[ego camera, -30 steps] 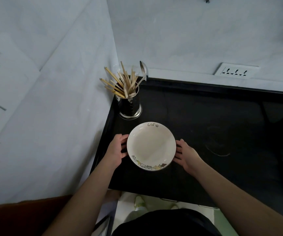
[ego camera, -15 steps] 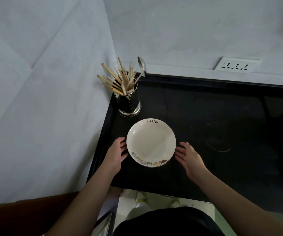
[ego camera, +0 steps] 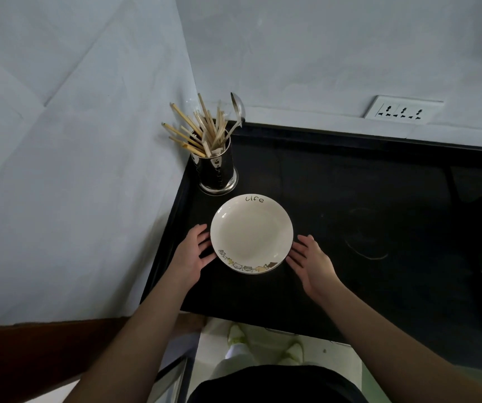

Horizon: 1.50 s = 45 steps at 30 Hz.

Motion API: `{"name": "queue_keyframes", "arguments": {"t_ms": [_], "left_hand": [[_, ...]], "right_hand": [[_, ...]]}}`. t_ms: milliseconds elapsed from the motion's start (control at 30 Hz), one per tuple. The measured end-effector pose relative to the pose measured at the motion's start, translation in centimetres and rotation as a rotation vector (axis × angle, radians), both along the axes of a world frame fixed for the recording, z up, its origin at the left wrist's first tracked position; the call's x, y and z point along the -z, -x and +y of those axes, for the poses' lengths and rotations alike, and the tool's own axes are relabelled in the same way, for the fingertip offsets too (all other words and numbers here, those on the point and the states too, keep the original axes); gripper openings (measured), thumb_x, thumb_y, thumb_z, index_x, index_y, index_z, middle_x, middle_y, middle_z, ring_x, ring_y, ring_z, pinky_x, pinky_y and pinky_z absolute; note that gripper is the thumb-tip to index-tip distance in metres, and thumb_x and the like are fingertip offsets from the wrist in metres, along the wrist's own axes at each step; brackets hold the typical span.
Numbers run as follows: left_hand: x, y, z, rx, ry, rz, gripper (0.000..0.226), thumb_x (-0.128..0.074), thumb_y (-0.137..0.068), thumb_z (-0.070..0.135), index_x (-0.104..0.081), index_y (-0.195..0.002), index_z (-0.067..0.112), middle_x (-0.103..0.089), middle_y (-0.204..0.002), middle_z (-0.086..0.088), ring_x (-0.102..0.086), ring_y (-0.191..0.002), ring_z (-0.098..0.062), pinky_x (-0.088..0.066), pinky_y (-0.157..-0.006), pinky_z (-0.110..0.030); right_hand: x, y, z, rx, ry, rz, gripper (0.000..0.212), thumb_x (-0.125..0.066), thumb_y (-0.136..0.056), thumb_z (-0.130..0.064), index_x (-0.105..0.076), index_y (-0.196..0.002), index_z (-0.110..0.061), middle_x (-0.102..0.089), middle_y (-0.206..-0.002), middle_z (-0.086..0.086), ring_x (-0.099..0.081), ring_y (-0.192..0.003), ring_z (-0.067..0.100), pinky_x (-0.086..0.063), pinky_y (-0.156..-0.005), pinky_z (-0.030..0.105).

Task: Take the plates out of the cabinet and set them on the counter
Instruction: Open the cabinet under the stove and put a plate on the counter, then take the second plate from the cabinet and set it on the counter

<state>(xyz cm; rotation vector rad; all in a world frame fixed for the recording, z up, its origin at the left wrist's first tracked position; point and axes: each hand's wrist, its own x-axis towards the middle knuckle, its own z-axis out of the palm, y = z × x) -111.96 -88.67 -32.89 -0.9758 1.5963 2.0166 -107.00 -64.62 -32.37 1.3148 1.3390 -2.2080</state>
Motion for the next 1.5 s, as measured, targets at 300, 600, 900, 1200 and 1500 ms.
{"name": "queue_keyframes", "arguments": {"t_ms": [300, 600, 900, 1200, 1500], "left_hand": [[-1.0, -1.1, 0.5, 0.177, 0.297, 0.048, 0.052, -0.044, -0.098, 0.043, -0.04, -0.146, 0.024, -0.047, -0.146, -0.001, -0.045, -0.13, -0.02, -0.043, -0.104, -0.044], [-4.3, -5.9, 3.3, 0.722, 1.13, 0.553, 0.047, -0.043, -0.1, 0.036, -0.042, -0.144, 0.019, -0.035, -0.152, -0.004, -0.029, -0.141, -0.021, -0.032, -0.112, -0.041], [-6.6, -11.3, 3.8, 1.079, 1.62, 0.597, 0.064, -0.025, -0.097, 0.057, -0.037, -0.15, 0.024, -0.032, -0.159, -0.005, -0.016, -0.15, -0.026, -0.008, -0.12, -0.053], [-10.0, -10.2, 2.5, 1.138, 1.572, 0.657, 0.077, -0.003, -0.089, 0.067, -0.016, -0.155, 0.03, -0.015, -0.165, 0.001, -0.003, -0.151, -0.02, -0.007, -0.122, -0.052], [-12.9, -11.7, 1.9, 1.266, 1.523, 1.019, 0.066, -0.021, -0.097, 0.058, -0.021, -0.155, 0.028, -0.016, -0.164, 0.001, -0.008, -0.151, -0.019, -0.018, -0.119, -0.047]], "right_hand": [[-1.7, -0.4, 2.4, -0.284, -0.119, -0.076, 0.042, -0.043, -0.102, -0.03, -0.044, -0.142, -0.016, -0.05, -0.143, 0.009, -0.049, -0.129, 0.026, -0.041, -0.108, 0.044], [-4.4, -3.2, 5.3, -0.967, -0.771, 0.091, 0.045, -0.042, -0.101, -0.04, -0.043, -0.142, -0.023, -0.053, -0.139, 0.003, -0.054, -0.11, 0.011, -0.042, -0.095, 0.031], [-3.8, -7.7, 6.1, -1.229, -1.43, 0.324, 0.063, -0.03, -0.097, -0.058, -0.014, -0.152, -0.032, -0.026, -0.159, 0.001, -0.022, -0.145, 0.022, -0.021, -0.116, 0.042], [-7.8, -11.7, 5.1, -1.18, -1.695, 0.314, 0.067, -0.012, -0.094, -0.059, -0.02, -0.152, -0.029, -0.025, -0.159, 0.002, -0.019, -0.147, 0.023, -0.013, -0.12, 0.043], [-10.4, -18.7, 0.5, -0.937, -1.731, 0.139, 0.068, -0.01, -0.096, -0.058, -0.024, -0.153, -0.024, -0.029, -0.158, 0.004, -0.019, -0.147, 0.024, -0.015, -0.119, 0.042]]}}
